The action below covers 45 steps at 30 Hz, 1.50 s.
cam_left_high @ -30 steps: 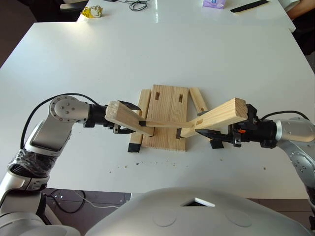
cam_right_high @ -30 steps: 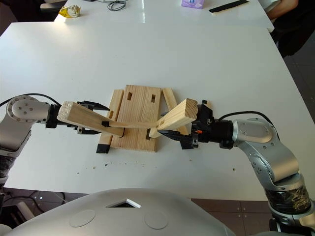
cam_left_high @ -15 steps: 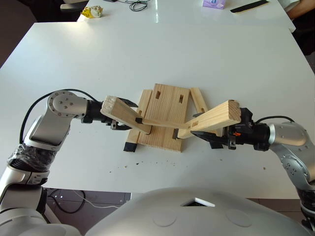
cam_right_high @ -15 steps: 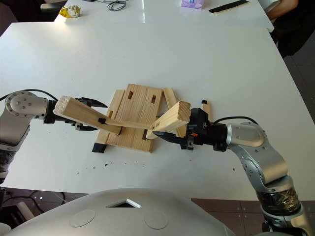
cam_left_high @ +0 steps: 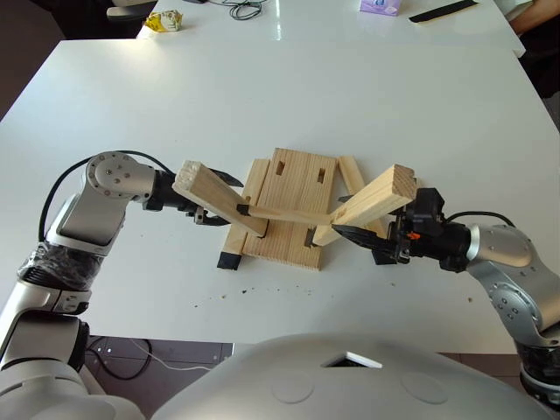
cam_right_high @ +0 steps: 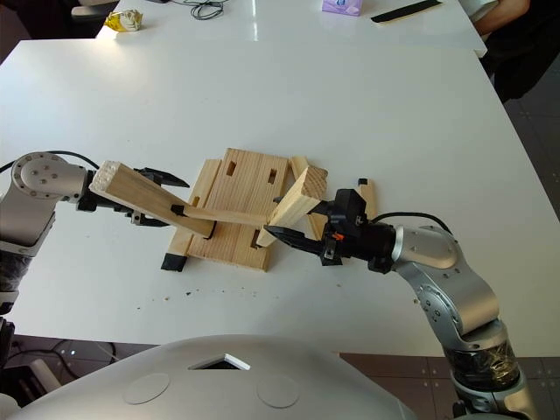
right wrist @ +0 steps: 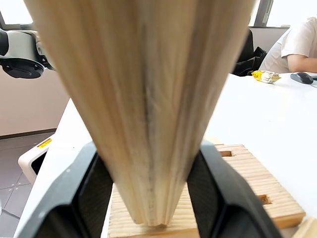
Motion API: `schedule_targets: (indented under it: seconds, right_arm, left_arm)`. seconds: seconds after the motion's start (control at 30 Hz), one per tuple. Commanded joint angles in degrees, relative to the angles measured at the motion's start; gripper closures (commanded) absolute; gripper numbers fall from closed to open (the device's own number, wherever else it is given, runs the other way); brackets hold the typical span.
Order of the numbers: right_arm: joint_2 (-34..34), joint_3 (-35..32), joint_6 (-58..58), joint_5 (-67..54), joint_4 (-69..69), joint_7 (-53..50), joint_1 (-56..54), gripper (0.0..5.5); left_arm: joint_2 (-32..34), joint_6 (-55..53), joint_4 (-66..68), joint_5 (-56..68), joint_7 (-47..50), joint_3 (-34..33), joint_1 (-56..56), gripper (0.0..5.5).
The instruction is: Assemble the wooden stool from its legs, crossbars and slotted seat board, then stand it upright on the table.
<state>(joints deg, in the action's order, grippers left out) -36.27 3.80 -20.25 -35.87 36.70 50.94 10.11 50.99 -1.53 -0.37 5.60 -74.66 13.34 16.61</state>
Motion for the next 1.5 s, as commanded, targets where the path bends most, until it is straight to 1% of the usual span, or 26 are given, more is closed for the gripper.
schedule_targets:
  seconds: [0.03, 0.2, 0.37, 0.67, 0.97, 1.23, 1.5]
  right_arm:
    - [0.6, 0.5, 0.3, -0.4, 1.6, -0.3, -0.4, 3.46]
    - [0.2, 1.2, 2.5, 3.1, -0.2, 0.2, 1.0, 3.46]
    - [-0.3, 2.0, 5.5, 6.5, -1.9, 0.9, 2.0, 3.46]
    - [0.8, -0.1, 5.0, 1.7, -1.6, 0.1, 2.2, 3.46]
    - [2.1, -0.1, 5.0, -0.5, -2.6, 0.2, 2.2, 3.46]
    - [3.8, 2.1, 6.0, 1.6, -3.2, 0.2, 2.9, 3.46]
    - [2.5, 3.9, 8.3, 5.9, -5.4, 1.9, 4.9, 3.46]
  left_arm:
    - [-0.5, 2.5, 3.2, -1.7, -0.3, 0.8, 1.9, 1.82]
    - [-0.8, 4.9, 7.8, -2.8, -0.3, 0.6, 4.3, 1.82]
    - [-1.4, 6.0, 9.3, -3.1, -0.7, 0.9, 5.8, 1.82]
    - [-2.1, 8.0, 12.7, -4.0, -1.5, 1.4, 8.0, 1.82]
    - [-2.8, 9.0, 14.6, -4.5, -2.2, 1.3, 9.4, 1.82]
    - [-3.5, 10.0, 16.5, -4.9, -3.5, 1.8, 11.5, 1.82]
    - [-3.6, 9.8, 16.3, -4.8, -3.8, 1.7, 11.5, 1.82]
